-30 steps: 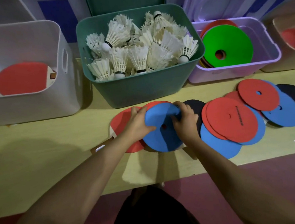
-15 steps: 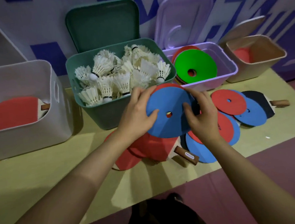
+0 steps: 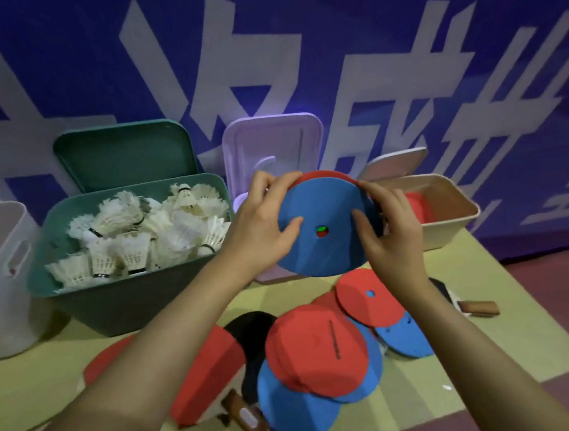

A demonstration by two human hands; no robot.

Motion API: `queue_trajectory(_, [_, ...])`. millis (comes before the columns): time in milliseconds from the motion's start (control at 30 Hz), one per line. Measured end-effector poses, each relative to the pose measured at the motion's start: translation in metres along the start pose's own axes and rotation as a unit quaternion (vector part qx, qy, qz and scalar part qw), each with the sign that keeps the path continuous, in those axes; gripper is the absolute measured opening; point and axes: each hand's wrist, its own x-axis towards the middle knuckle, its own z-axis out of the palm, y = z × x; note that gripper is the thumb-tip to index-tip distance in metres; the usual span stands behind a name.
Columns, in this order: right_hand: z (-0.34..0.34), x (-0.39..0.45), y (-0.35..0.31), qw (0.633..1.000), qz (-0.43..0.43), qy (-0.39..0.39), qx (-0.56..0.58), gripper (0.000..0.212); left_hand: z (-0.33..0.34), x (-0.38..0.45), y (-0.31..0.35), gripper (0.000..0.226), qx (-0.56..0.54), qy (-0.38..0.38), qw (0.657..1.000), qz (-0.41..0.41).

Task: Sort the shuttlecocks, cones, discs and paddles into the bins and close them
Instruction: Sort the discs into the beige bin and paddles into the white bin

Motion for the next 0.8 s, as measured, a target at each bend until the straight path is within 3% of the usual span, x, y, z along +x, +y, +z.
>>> queue_trajectory(367, [-0.079, 0.053, 0.121, 1.000, -0.002, -0.015, 0.009, 0.033, 0.113, 0.079, 0.068, 0.051, 0.082, 0.043, 0.996, -0.002])
queue_trajectory(633, [-0.092, 0.081, 0.186, 0.999, 0.025, -0.001, -0.028, 0.034, 0.171, 0.132, 0.068, 0.048, 0.017, 0.039, 0.999, 0.028])
queue_trajectory(800, [-0.094, 0.095, 0.239, 0.998, 0.037, -0.024, -0.041, 0.038, 0.219, 0.160, 0.058, 0.046, 0.008, 0.011, 1.000, 0.002])
